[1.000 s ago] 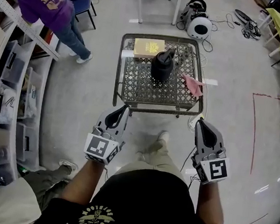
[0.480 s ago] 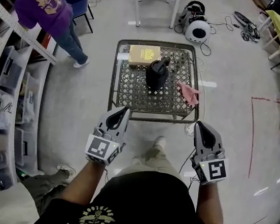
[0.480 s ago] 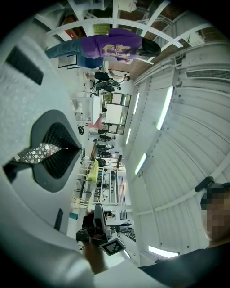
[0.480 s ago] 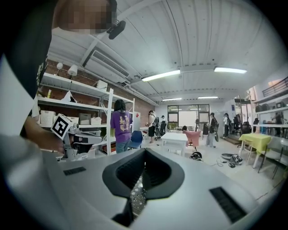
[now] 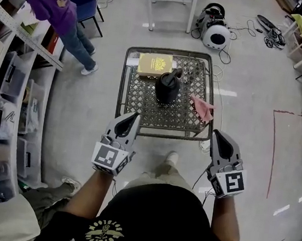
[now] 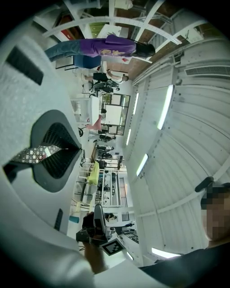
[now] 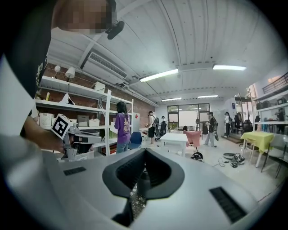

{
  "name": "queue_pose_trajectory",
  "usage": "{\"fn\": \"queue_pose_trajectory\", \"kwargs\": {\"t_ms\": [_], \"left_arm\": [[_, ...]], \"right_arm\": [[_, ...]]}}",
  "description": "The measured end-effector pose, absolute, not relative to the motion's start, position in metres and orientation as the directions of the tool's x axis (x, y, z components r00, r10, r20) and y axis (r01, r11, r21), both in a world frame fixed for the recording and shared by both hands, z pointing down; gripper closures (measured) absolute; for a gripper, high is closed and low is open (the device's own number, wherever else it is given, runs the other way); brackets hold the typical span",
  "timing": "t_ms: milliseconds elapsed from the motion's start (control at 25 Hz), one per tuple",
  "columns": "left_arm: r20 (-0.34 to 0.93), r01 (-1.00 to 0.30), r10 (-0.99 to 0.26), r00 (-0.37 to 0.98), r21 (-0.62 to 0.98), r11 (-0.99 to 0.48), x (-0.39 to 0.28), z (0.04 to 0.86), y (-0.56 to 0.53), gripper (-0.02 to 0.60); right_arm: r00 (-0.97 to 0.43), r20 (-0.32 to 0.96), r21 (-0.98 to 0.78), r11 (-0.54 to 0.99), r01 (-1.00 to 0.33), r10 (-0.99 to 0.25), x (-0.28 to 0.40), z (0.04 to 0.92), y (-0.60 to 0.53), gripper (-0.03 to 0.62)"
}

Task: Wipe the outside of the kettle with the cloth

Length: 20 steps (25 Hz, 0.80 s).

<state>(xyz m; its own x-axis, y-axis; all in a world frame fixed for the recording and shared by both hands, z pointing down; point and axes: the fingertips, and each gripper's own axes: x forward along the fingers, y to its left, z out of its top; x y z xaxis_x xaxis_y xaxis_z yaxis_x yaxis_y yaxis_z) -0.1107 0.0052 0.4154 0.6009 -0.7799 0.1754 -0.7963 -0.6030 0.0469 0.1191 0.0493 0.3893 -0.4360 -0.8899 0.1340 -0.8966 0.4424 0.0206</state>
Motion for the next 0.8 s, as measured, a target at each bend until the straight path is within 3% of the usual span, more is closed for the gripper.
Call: {"fn": "queue_pose_trajectory", "kwargs": {"t_ms": [800], "left_arm": [[0.188,-0.849,-0.833,0.521,0.013,-0.528,-0.052,0.406,-0.053,0.572]], "right_arm": [[-0.523,0.106,0.051,0.53,-0.847,-0.846,0.184,0.392,-0.035,0.583]]}}
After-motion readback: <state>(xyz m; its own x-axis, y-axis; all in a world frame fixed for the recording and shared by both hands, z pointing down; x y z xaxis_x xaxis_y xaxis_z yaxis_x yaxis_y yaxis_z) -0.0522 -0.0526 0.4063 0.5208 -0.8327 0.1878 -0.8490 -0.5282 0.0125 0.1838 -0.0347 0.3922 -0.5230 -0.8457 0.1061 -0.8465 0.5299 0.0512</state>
